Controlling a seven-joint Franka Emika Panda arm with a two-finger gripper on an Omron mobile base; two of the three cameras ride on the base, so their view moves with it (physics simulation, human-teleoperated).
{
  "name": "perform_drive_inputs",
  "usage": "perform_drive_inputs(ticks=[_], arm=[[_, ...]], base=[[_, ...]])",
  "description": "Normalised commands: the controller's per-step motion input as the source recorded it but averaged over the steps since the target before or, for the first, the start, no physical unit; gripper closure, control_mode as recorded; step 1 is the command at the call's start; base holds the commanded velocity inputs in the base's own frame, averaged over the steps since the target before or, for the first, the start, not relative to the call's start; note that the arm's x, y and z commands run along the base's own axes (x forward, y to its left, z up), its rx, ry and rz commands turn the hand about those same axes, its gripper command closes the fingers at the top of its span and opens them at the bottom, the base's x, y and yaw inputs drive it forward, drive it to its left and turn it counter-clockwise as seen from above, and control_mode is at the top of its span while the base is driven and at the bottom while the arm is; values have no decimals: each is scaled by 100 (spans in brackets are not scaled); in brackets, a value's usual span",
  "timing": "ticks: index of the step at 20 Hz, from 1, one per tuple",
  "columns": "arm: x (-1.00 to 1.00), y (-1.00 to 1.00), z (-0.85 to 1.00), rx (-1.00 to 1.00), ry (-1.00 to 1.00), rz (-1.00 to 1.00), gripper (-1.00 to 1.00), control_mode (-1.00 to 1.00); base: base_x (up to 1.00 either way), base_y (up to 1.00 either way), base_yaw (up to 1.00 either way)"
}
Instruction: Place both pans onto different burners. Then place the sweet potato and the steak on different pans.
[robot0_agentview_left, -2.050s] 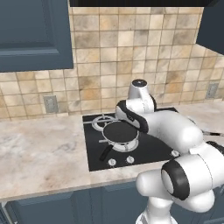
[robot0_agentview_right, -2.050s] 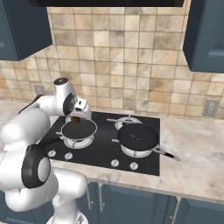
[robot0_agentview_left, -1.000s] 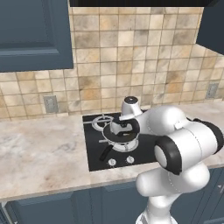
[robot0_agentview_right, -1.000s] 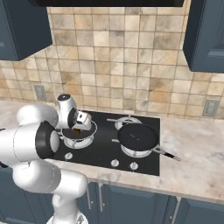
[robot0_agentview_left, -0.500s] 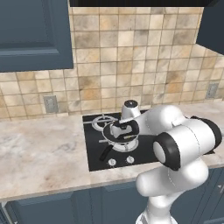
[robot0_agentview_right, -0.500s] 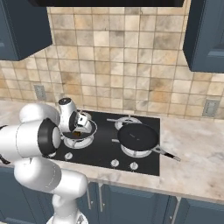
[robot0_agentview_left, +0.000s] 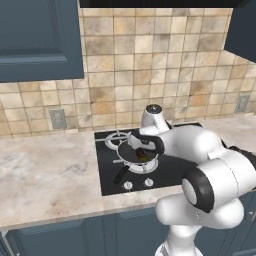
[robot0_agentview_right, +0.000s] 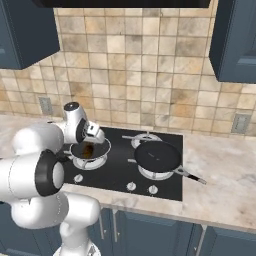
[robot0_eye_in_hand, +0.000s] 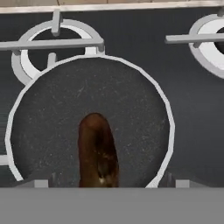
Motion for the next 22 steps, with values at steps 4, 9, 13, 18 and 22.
perform_drive_inputs(ticks=[4,9,13,18,22], arm=[[-79,-41,30,0,-4,0,-100,-100],[-97,-50,9,0,-1,0,-100,-100],[-91,-35,20,0,0,0,-100,-100],[-74,-39,44,0,0,0,-100,-100],[-71,-32,11,0,0,0,-100,-100]], base=[[0,0,0],[0,0,0],[0,0,0],[0,0,0],[0,0,0]])
